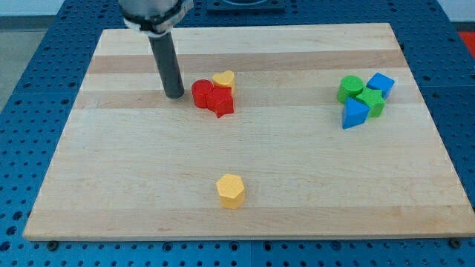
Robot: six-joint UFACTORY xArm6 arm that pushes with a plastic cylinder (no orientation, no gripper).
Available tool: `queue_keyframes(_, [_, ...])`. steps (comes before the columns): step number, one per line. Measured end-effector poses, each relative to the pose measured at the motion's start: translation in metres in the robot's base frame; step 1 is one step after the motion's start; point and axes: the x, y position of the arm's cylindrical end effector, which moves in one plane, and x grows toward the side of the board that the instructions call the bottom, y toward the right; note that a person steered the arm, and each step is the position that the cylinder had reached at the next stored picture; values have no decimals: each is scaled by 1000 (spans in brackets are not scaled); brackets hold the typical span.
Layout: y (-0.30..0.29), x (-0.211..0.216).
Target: Push yellow heart a bit right and down
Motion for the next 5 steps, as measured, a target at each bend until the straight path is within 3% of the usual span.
queue_keyframes(1, [14,-26])
queue_keyframes(5, [111,-8])
